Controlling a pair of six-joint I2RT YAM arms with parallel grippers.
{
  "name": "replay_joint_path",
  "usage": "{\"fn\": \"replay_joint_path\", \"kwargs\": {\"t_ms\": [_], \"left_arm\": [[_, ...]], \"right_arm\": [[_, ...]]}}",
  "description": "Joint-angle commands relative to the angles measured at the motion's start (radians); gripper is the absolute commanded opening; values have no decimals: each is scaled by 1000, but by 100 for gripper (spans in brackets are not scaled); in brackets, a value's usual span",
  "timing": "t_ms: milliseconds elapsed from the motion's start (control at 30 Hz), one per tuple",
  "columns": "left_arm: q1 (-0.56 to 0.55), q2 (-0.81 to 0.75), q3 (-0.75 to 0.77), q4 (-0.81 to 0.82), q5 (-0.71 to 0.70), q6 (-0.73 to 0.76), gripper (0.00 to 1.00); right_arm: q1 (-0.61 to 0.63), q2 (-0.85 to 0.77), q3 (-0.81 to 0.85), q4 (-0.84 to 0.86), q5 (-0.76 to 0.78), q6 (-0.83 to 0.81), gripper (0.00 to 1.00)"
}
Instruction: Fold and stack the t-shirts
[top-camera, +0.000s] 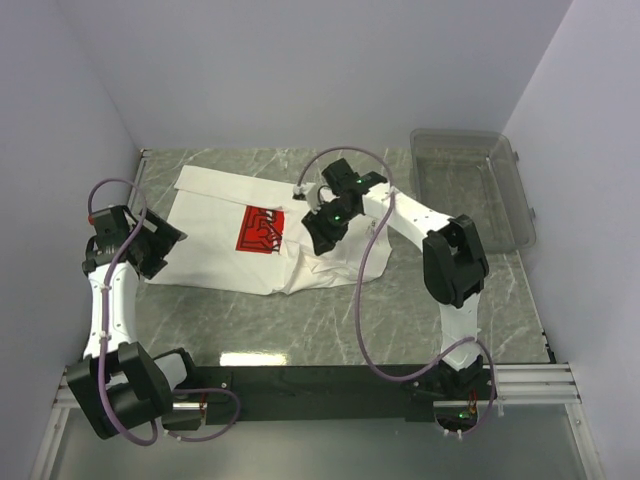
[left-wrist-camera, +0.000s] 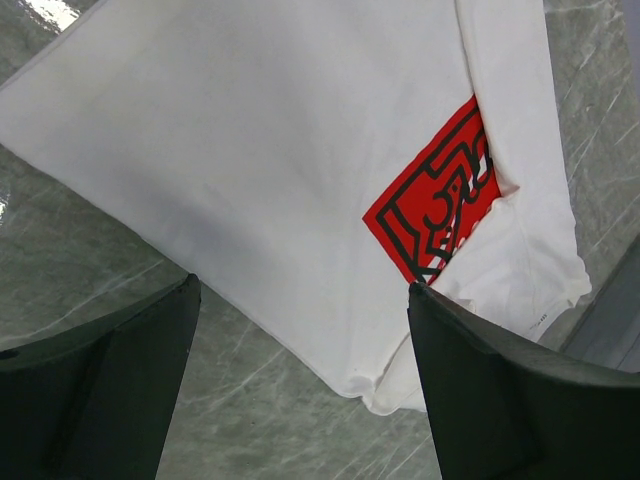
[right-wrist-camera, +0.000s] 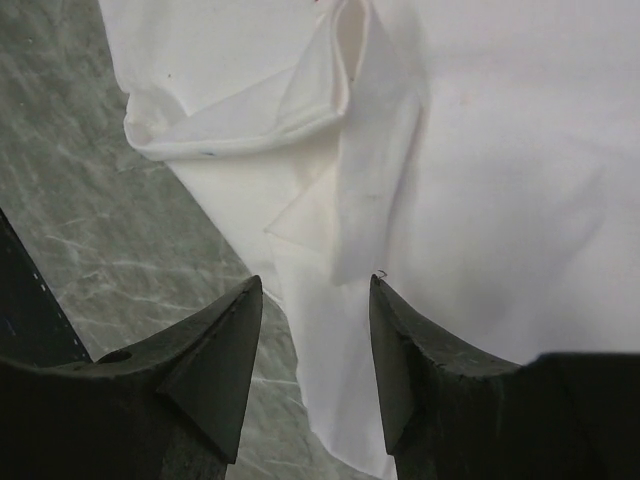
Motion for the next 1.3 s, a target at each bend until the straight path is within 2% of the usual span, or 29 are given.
{"fn": "replay_joint_path", "kwargs": {"t_ms": [0, 367, 533, 600, 633, 700, 733, 767, 900, 1000, 1267], "left_arm": [[1, -3, 2, 33, 23, 26, 90], [2, 14, -28, 1, -81, -31, 89], [2, 66, -44, -17, -147, -132, 88], [2, 98, -45, -36, -156, -170, 87], [2, 128, -42, -42, -175, -183, 86], [1, 150, -36, -56, -195, -210, 85], [2, 168, -33, -62, -221, -220, 84], [1, 178, -28, -67, -239, -239, 84], [4, 239, 16, -128, -339, -281, 83], [14, 307, 48, -131, -362, -279, 83], [22, 442, 148, -149, -443, -289, 81]], "right_arm": [[49, 0, 1, 61, 90, 13, 54], [96, 88, 26, 58, 232, -1, 54], [99, 102, 17, 62, 248, -4, 52], [97, 100, 8, 76, 260, -5, 45], [97, 91, 3, 84, 260, -5, 33], [91, 60, 0, 98, 248, -2, 17], [91, 50, 1, 98, 240, 1, 4], [86, 39, 4, 93, 225, -1, 0], [65, -48, -2, 82, 138, -8, 0], [57, -85, -25, 81, 70, -21, 0], [50, -90, -52, 110, -4, 10, 0]]}}
